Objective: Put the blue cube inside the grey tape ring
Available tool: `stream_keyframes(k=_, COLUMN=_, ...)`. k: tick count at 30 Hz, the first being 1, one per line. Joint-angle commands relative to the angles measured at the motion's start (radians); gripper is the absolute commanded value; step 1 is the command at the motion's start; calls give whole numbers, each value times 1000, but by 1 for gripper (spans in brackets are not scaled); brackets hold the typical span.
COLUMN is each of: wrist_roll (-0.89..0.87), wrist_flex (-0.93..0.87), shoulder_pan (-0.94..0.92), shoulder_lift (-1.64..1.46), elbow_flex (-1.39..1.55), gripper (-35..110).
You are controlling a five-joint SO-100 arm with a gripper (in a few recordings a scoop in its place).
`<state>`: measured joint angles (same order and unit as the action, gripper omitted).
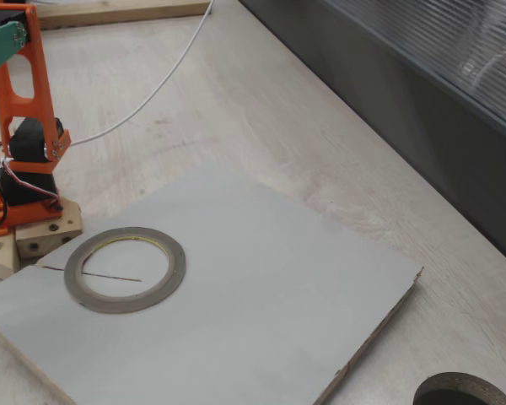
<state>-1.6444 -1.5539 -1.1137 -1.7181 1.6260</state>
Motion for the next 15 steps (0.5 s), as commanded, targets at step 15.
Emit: stream_keyframes(k=15, wrist_roll=-5, wrist_flex=3, shoulder_pan=495, shoulder_lift=-66, elbow_flex=-6, gripper=3)
